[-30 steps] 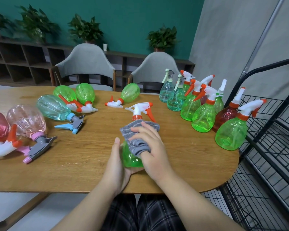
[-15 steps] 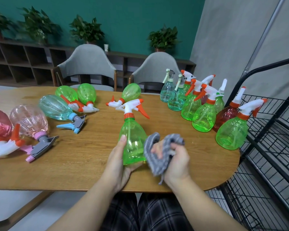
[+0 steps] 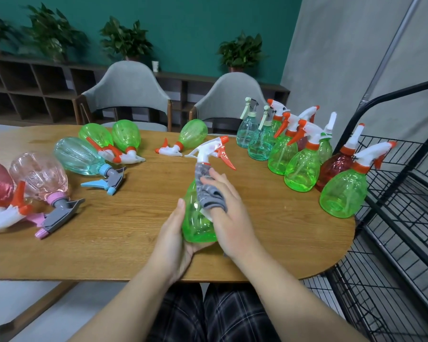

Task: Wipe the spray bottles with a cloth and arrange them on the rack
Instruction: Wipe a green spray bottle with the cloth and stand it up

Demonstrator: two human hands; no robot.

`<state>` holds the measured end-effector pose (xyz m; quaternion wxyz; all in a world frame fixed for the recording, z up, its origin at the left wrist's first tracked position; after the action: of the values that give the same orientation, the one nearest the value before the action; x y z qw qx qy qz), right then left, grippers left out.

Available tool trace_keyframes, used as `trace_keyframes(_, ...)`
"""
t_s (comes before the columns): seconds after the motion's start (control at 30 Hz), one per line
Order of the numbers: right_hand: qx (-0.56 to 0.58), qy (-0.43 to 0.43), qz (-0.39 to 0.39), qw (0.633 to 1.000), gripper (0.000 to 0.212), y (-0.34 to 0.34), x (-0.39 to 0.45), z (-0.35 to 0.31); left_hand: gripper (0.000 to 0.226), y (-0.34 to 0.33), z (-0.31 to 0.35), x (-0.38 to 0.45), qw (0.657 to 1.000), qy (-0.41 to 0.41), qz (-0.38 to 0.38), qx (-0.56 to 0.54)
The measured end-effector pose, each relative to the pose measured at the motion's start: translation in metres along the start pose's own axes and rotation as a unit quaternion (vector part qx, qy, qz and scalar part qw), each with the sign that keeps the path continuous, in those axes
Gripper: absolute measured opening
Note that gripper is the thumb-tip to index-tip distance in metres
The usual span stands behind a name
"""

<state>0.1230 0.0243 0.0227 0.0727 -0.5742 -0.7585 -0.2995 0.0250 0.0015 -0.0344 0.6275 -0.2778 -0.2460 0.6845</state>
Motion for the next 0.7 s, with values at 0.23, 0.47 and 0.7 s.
trace_keyframes(0.23, -0.048, 0.103, -0.028, 0.993, 0.047, -0.005, -0.012, 0.007, 0.054, 0.000, -0.001, 0.001, 1.000, 0.006, 0.005, -0.007)
trace_keyframes(0.47, -0.009, 0.162, -0.038, 0.986, 0.038, -0.005, -0.023, 0.005, 0.080, 0.002, 0.002, -0.002, 0.999, 0.022, 0.017, -0.016)
trace_keyframes(0.7, 0.437, -0.209, 0.125, 0.866, 0.040, 0.020, -0.011, 0.011, 0.053, 0.006, 0.001, 0.003, 0.999, -0.019, 0.033, -0.023)
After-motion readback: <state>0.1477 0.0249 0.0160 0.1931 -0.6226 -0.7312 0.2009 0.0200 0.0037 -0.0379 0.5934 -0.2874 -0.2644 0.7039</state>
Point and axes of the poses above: each hand's wrist, its own x-axis towards the middle knuckle, its own y-axis out of the back of the hand, z = x × y, the point moved 3 cm from there along x, towards the middle knuckle
